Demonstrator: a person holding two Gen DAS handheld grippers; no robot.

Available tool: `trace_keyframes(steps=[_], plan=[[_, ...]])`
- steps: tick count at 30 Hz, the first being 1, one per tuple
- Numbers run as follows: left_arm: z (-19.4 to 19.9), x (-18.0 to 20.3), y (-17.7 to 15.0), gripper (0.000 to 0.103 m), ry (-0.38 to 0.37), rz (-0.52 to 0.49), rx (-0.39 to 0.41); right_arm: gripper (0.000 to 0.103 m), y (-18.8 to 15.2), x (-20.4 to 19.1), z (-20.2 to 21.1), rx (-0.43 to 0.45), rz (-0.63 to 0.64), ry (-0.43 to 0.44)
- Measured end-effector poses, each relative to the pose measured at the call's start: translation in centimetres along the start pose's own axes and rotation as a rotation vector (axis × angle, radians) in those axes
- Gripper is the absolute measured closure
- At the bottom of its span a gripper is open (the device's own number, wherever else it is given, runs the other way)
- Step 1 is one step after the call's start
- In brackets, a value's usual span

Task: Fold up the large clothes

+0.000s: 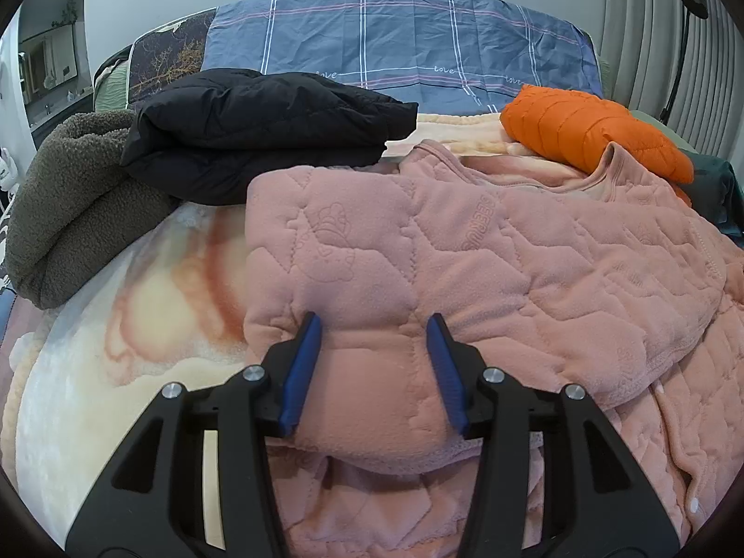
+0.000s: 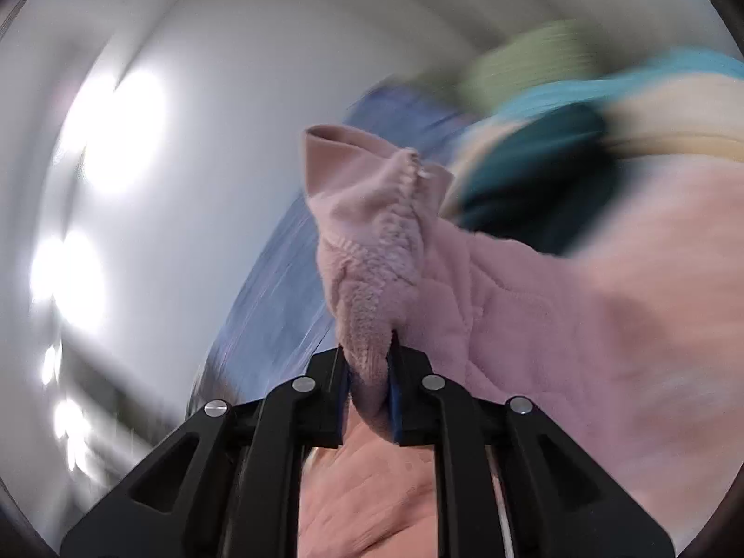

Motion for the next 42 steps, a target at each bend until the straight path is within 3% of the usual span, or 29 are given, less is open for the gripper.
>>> trace_keyframes(steps=[3, 5, 7, 11, 13, 17, 21, 22, 28, 29, 30, 32, 34, 36, 39, 41, 42], plan=[[0.0, -0.2, 0.0, 0.052, -0.027, 0.018, -0.001, 0.089, -5.6, -5.4, -7.7, -0.234, 0.109, 0.156], [0.0, -0.4, 0.0, 0.051, -0.049, 0.031, -0.002, 0.089, -10.0, -7.3, -11.7, -0.380, 0.160, 0.206], [-0.1, -0.7, 0.0, 0.050, -0.073, 0.046, -0.005, 0.089, -15.2, -7.6, -15.1, -0.555, 0.205, 0.214], [0.0, -1.1, 0.1, 0.040, -0.138, 0.070, -0.005, 0.085, -23.1, -3.9, -17.7, -0.833, 0.179, 0.122], [0.2, -1.3, 0.1, 0.037, -0.173, 0.087, -0.008, 0.085, -23.7, -3.4, -17.3, -0.832, 0.194, 0.124], [1.4, -1.5, 0.6, 0.023, -0.247, 0.131, -0.018, 0.073, -23.3, -5.2, -15.7, -0.837, 0.296, 0.135], [3.8, -0.6, 1.4, 0.014, -0.505, 0.182, -0.054, 0.072, -23.4, -4.7, -15.4, -0.851, 0.331, 0.130], [4.2, 0.1, 1.8, 0.014, -0.540, 0.171, -0.066, 0.072, -23.5, -4.7, -15.1, -0.852, 0.331, 0.123], [3.3, 4.2, 3.3, 0.014, -0.554, 0.118, -0.150, 0.072, -22.1, -5.7, -13.0, -0.845, 0.389, 0.084], [2.9, 4.8, 3.4, 0.022, -0.545, 0.116, -0.162, 0.071, -21.5, -5.6, -12.2, -0.833, 0.404, 0.071], [2.4, 5.6, 3.4, 0.055, -0.519, 0.108, -0.174, 0.071, -21.2, -5.5, -11.6, -0.822, 0.414, 0.065], [1.6, 6.2, 3.7, 0.087, -0.450, 0.088, -0.185, 0.071, -20.2, -5.0, -10.5, -0.793, 0.433, 0.039], [2.3, 5.6, 4.8, 0.090, -0.461, 0.114, -0.150, 0.071, -18.7, -4.2, -9.5, -0.754, 0.439, 0.009], [5.2, 3.4, 6.4, 0.090, -0.480, 0.146, -0.031, 0.071, -16.9, -3.3, -8.3, -0.713, 0.418, -0.004], [8.4, -0.6, 8.3, 0.090, -0.396, 0.160, 0.113, 0.064, -15.0, -1.6, -7.6, -0.669, 0.405, -0.067], [7.9, -2.9, 8.2, 0.088, -0.330, 0.163, 0.108, 0.064, -14.4, -0.5, -7.5, -0.659, 0.392, -0.104], [7.0, -3.7, 7.7, 0.083, -0.297, 0.163, 0.090, 0.064, -14.3, 0.2, -7.5, -0.664, 0.366, -0.111]])
Point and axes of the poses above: each gripper's, at about its wrist camera, not at the fingertips, and z roughly against the way its jaws point, x to its right, y to its top, the point moved 2 cm from there along -z, roughly the way its jaws point, and after that the axes turned 14 degrees about y, right-handed, at the moved point
